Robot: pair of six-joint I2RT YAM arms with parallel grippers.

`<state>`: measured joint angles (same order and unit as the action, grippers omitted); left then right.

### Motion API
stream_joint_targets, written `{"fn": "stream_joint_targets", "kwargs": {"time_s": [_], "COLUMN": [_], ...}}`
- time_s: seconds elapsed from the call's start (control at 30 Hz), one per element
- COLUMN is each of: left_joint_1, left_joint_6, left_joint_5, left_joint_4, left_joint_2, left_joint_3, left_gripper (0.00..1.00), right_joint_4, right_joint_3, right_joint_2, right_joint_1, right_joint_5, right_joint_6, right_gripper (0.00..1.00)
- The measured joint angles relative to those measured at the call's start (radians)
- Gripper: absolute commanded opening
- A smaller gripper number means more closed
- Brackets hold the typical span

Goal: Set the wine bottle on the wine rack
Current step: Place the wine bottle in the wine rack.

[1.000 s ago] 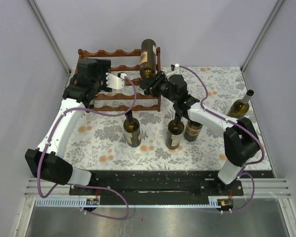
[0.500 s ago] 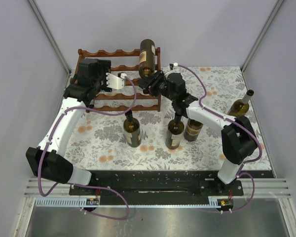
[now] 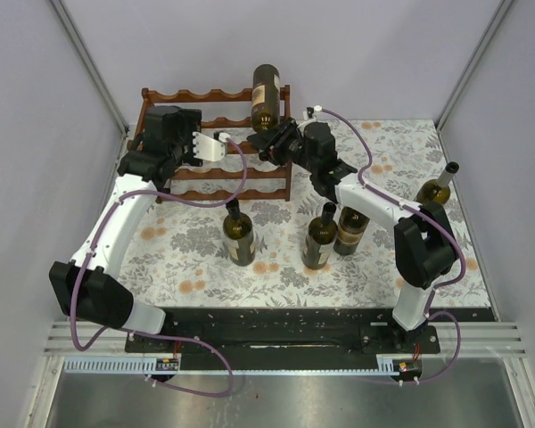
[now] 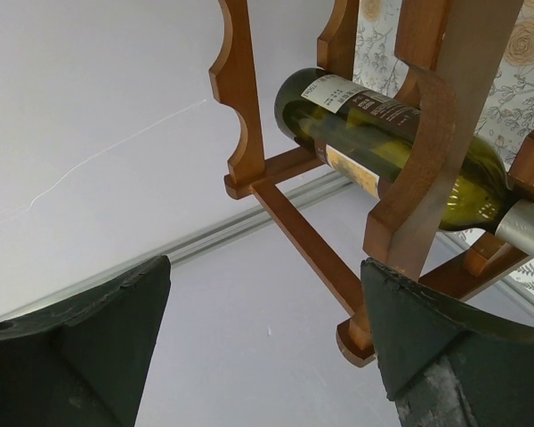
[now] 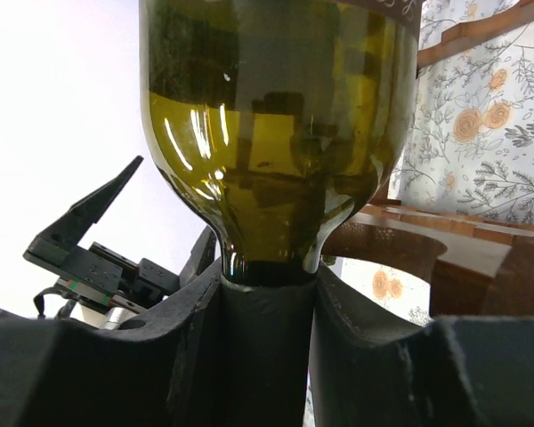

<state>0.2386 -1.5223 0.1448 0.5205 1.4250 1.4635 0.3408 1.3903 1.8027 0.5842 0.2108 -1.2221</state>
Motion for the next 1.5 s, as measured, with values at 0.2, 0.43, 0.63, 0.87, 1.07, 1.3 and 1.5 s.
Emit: {"fn": "stream_joint_targets", "kwargs": {"time_s": [0.2,0.43,0.63,0.87,1.07,1.3,1.5], "left_joint_1": [0.0,0.0,0.0,0.0,0.0,0.0,0.0], "left_joint_6": [-0.001,-0.004,-0.005,-0.005,-0.007,-0.009,-0.016], "left_joint_5": [0.004,0.013,0.017,0.019,0.02,0.022,0.025], "left_joint_4": [0.0,0.0,0.0,0.0,0.0,0.0,0.0], "left_joint_2": [0.011,0.011,0.011,0.011,0.011,0.011,0.011], "left_joint_3": [0.0,0.0,0.0,0.0,0.0,0.0,0.0], "left_gripper": [0.91,0.91,0.91,0.91,0.9,0.9,0.9], "right_joint_4": [-0.003,-0.003,-0.005,-0.026,-0.041,-0.059,-0.077], "right_joint_3": [0.024,0.024,0.029,0.05,0.058,0.068,0.075], "right_joint_2": [0.017,0.017,0.018,0.026,0.026,0.026,0.026], "right_joint_1": [-0.006,-0.008,-0.008,-0.01,-0.011,-0.011,-0.011], "right_joint_5": [0.019,0.019,0.019,0.017,0.018,0.028,0.042], "right_joint_6": [-0.032,-0.05,-0.079,-0.126,-0.162,-0.197,-0.215], "right_gripper": [0.0,0.0,0.0,0.04,0.08,0.09,0.13]}}
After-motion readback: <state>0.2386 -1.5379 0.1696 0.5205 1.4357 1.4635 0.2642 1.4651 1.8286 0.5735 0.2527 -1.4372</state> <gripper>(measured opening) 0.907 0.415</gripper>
